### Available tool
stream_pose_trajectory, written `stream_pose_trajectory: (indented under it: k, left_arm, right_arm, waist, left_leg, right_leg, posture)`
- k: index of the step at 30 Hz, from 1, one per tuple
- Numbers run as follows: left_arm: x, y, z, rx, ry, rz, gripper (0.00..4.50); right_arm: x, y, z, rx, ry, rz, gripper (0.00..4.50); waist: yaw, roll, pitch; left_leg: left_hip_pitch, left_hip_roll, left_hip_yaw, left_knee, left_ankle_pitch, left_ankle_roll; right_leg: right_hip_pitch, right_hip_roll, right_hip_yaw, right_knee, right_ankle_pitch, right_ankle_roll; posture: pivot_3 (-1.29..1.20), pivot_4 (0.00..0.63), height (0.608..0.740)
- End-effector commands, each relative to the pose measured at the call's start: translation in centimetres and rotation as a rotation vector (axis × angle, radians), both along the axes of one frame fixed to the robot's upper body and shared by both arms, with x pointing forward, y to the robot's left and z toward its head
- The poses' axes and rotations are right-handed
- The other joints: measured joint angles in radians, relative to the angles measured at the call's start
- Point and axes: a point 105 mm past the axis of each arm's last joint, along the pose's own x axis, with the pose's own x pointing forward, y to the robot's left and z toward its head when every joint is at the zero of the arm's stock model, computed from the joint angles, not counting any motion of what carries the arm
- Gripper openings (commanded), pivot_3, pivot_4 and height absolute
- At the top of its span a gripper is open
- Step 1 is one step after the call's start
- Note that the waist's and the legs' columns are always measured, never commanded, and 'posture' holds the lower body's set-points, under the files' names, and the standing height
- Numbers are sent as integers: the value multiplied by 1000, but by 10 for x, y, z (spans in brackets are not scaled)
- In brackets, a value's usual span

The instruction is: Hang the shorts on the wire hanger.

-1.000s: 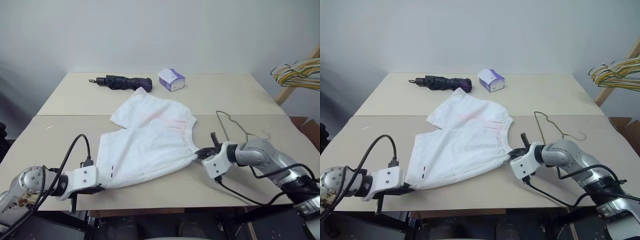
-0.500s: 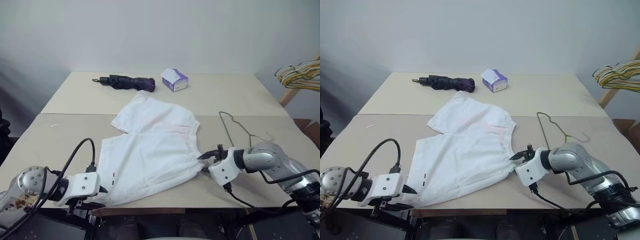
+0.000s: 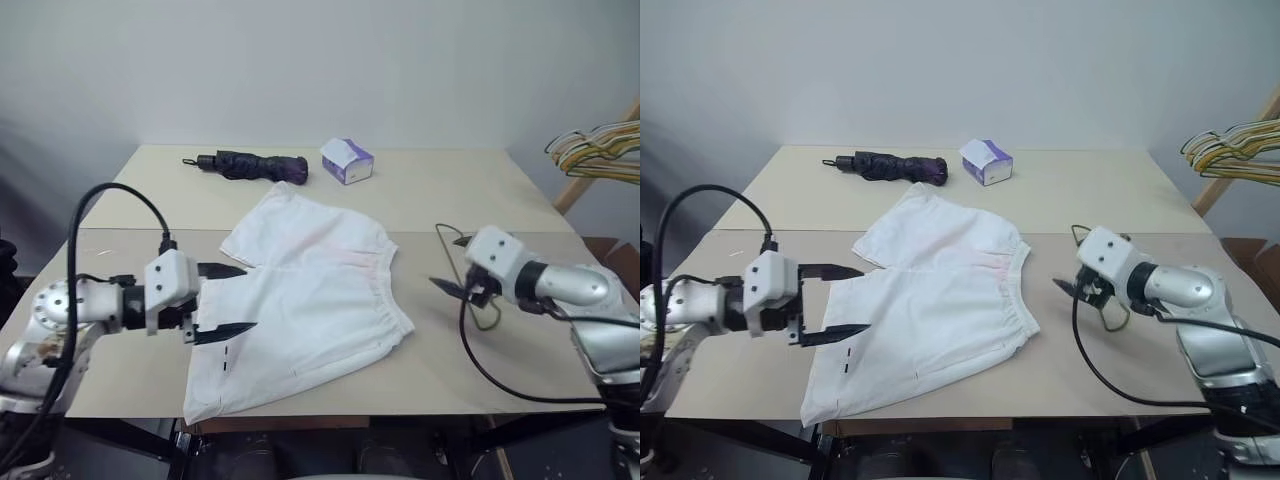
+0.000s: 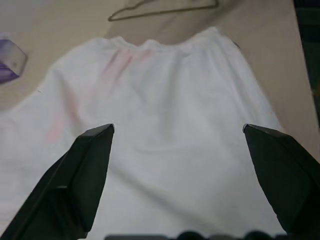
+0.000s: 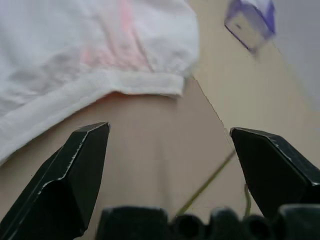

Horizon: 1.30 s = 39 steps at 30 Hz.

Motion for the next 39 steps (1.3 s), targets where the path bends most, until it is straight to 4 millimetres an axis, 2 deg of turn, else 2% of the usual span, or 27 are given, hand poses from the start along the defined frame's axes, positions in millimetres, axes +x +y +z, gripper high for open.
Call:
stream_pose_trajectory:
  k: [1,4,11,15,21,24,35,39]
  left_arm:
    - [6,-10,6,-5,-37,-10,4467]
    - [8,-19,8,-24,-50,-34,4467]
    - [8,-32,28,-171,-71,-85,4467]
    - [7,-31,25,-147,-71,-86,4467]
    - [7,-32,23,-138,-74,-79,4467]
    - [7,-32,23,-137,-76,-79,4500]
    - [13,-32,27,-137,-104,-60,4500]
    - [21,-33,30,-167,-128,-16,4500]
  right_arm:
    - [18,-35,9,183,65,-299,4500]
    - [27,-45,-1,299,143,-397,4500]
    - [31,-42,-41,274,325,-395,4500]
    - [28,-46,-64,241,413,-412,4500]
    - [26,-48,-84,232,488,-426,4500]
    - [24,-47,-91,235,533,-434,3918]
    - [21,-51,-106,180,569,-479,26]
    - [22,-49,-105,168,539,-480,26]
  waist:
    - [0,0,0]
    - [1,0,0]
    - [-7,1,0]
    - [-23,1,0]
    - [-28,1,-1]
    - [-27,1,-1]
    - [-26,-4,-6]
    - [-26,-6,-8]
  left_leg:
    - [0,0,0,0,0,0]
    - [-2,0,0,0,0,0]
    - [-9,-1,-2,3,0,1]
    - [-9,-1,-3,3,0,1]
    - [-8,-1,-4,4,0,1]
    - [-8,-1,-5,4,0,1]
    - [-8,-1,-5,4,-1,1]
    - [-8,-1,-6,5,-1,1]
  right_leg:
    - [0,0,0,0,0,0]
    - [-1,0,0,-1,0,0]
    - [-5,0,0,0,1,2]
    - [-5,1,0,0,1,2]
    - [-4,1,0,0,2,3]
    - [-4,1,0,0,2,3]
    - [-3,1,-1,-1,2,3]
    - [-2,1,-1,-1,2,3]
  posture:
    - [-50,0,740]
    - [-58,0,740]
    - [-58,0,740]
    - [-52,0,740]
    - [-44,0,740]
    - [-42,0,740]
    - [-44,0,740]
    - [-49,0,740]
